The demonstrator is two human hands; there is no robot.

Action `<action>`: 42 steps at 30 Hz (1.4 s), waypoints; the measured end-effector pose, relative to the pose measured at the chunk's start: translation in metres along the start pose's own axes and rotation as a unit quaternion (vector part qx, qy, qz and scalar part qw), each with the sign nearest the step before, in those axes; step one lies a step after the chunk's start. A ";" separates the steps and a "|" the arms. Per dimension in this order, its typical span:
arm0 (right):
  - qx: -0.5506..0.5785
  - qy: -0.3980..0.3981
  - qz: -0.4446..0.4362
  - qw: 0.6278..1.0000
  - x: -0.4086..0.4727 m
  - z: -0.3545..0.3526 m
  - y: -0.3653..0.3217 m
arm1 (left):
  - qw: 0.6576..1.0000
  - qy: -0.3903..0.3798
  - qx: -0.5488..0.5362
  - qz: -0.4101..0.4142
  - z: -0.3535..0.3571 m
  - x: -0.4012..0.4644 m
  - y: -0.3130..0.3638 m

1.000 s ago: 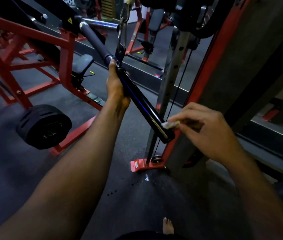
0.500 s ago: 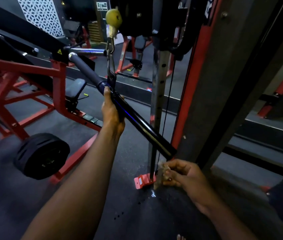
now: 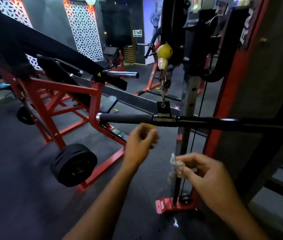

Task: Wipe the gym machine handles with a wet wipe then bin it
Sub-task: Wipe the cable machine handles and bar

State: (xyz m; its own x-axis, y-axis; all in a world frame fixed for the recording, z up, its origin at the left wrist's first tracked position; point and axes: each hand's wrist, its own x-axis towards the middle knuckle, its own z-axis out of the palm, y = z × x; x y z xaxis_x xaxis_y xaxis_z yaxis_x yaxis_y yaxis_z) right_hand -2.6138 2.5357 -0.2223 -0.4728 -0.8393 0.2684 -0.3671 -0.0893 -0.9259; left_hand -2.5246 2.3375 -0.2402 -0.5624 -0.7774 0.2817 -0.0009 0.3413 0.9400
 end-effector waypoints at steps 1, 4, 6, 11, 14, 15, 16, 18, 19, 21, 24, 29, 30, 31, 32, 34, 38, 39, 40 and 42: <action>-0.018 -0.001 -0.031 0.999 0.010 -0.001 -0.003 | 0.991 0.063 0.092 0.076 -0.012 0.001 0.001; -0.080 0.020 -0.122 0.989 0.048 0.011 -0.002 | 0.895 0.089 0.374 0.226 -0.049 0.015 0.014; -0.085 0.054 -0.156 0.983 0.074 0.022 0.001 | 0.837 -0.011 0.513 0.191 -0.071 0.036 0.020; -0.032 0.130 -0.147 0.980 0.099 0.047 0.016 | 0.802 -0.163 0.575 0.009 -0.097 0.065 0.016; -0.064 0.160 -0.150 0.974 0.095 0.058 0.025 | 0.829 -0.152 0.524 0.122 -0.099 0.044 0.004; -0.085 0.170 -0.149 0.970 0.093 0.065 0.028 | 0.833 -0.137 0.511 0.160 -0.101 0.033 -0.005; -0.095 0.183 -0.150 0.967 0.094 0.067 0.029 | 0.841 -0.119 0.498 0.178 -0.101 0.025 -0.011; -0.093 0.203 -0.153 0.963 0.095 0.063 0.032 | 0.880 -0.105 0.435 0.162 -0.095 0.009 -0.017; -0.101 0.214 -0.151 0.960 0.096 0.067 0.032 | 0.909 -0.105 0.379 0.137 -0.095 0.003 -0.017; -0.131 0.251 -0.146 0.948 0.093 0.088 0.028 | 0.955 -0.157 0.248 0.044 -0.106 0.000 -0.012; -0.163 0.278 -0.125 0.938 0.081 0.116 0.023 | 0.954 -0.266 0.081 -0.114 -0.128 0.005 0.000; -0.177 0.331 -0.109 0.920 0.070 0.134 0.006 | 0.896 -0.384 -0.025 -0.221 -0.154 0.024 0.004; -0.179 0.347 -0.107 0.914 0.068 0.134 0.002 | 0.878 -0.407 -0.053 -0.245 -0.154 0.024 0.002; -0.181 0.362 -0.103 0.909 0.067 0.135 -0.002 | 0.864 -0.422 -0.080 -0.263 -0.154 0.024 -0.002; -0.184 0.372 -0.100 0.904 0.066 0.135 -0.005 | 0.854 -0.431 -0.100 -0.275 -0.152 0.023 -0.005; -0.215 0.367 -0.102 0.899 0.066 0.134 -0.011 | 0.850 -0.435 -0.115 -0.274 -0.145 0.020 -0.010; -0.334 0.286 -0.066 0.896 0.078 0.127 -0.021 | 0.874 -0.438 -0.054 -0.202 -0.134 0.011 -0.007; -0.354 0.265 -0.048 0.896 0.083 0.124 -0.020 | 0.882 -0.434 -0.017 -0.185 -0.132 0.010 -0.006; -0.367 0.248 -0.033 0.896 0.087 0.123 -0.020 | 0.888 -0.426 0.029 -0.170 -0.131 0.008 -0.005; -0.380 0.223 -0.021 0.898 0.092 0.120 -0.018 | 0.892 -0.407 0.131 -0.145 -0.129 0.006 -0.004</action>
State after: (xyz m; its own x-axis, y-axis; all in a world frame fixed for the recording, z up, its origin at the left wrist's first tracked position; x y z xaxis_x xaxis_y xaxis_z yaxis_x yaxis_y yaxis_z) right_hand -2.5542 2.3954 -0.2126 -0.6569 -0.5311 0.5352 -0.7525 0.4175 -0.5093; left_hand -2.4212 2.2629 -0.2174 -0.9211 -0.2490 -0.2993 -0.3774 0.3822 0.8435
